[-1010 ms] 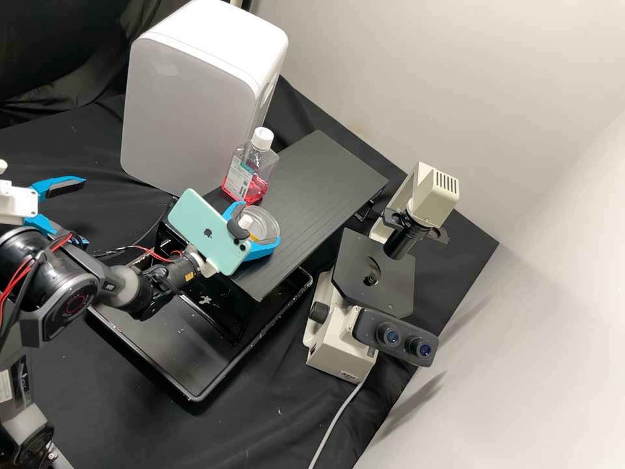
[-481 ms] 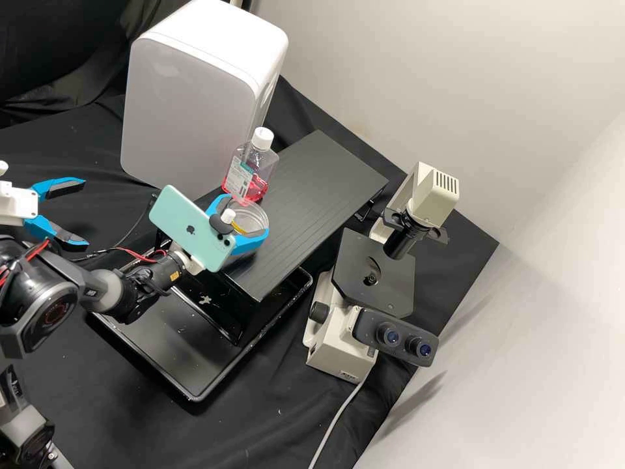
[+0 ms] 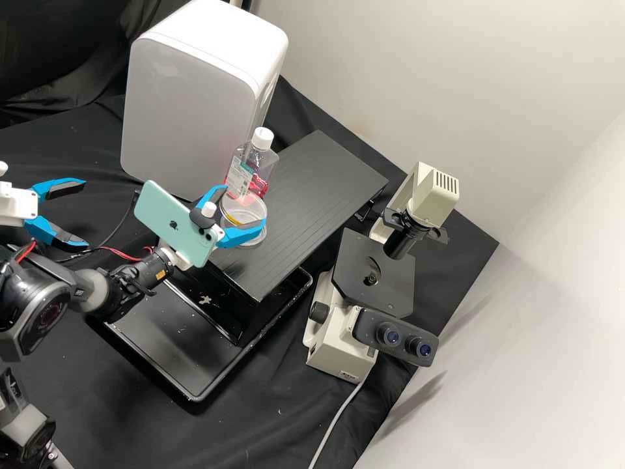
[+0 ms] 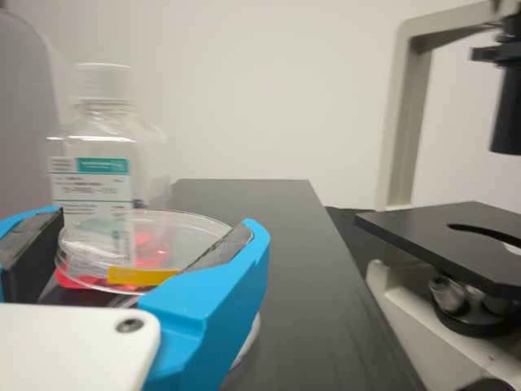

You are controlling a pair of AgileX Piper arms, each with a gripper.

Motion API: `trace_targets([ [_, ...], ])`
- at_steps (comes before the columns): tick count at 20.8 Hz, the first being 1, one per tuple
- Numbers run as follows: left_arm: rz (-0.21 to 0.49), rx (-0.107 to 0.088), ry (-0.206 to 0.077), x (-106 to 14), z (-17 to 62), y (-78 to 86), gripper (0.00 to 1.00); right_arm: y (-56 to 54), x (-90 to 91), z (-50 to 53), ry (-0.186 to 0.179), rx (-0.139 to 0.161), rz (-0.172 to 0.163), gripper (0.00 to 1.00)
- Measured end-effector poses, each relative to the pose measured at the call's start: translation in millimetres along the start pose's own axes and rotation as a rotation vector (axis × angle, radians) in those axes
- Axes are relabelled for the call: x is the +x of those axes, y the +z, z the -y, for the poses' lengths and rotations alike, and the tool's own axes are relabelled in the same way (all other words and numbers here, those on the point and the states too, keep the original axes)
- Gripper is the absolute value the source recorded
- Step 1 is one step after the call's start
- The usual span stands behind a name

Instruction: Remove the lid from the petri dish

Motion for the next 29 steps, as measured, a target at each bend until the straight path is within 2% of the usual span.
trace_targets([
  [1,0.0,0.0,0.0,0.0,0.0,0.0,1.0,-3.5,-0.7,2.7,-0.005,-0.012,-0.014,0.0],
  [5,0.0,0.0,0.0,0.0,0.0,0.0,1.0,-15.1,-4.6,15.3,-0.038,-0.029,-0.047,0.0],
  [9,0.0,0.0,0.0,0.0,0.0,0.0,1.0,-19.1,-10.3,29.6,-0.085,-0.056,-0.069,0.0],
  [12,0.0,0.0,0.0,0.0,0.0,0.0,1.0,-19.0,-12.9,38.3,-0.106,-0.058,-0.071,0.0],
  [16,0.0,0.0,0.0,0.0,0.0,0.0,1.0,-12.7,-17.9,48.7,-0.133,-0.069,-0.042,0.0],
  [20,0.0,0.0,0.0,0.0,0.0,0.0,1.0,-11.4,-22.5,52.6,-0.128,-0.08,-0.049,0.0],
  [25,0.0,0.0,0.0,0.0,0.0,0.0,1.0,-5.9,-25.6,60.3,-0.161,-0.091,-0.027,0.0],
  [29,0.0,0.0,0.0,0.0,0.0,0.0,1.0,-5.0,-25.4,61.2,-0.16,-0.093,-0.028,0.0],
])
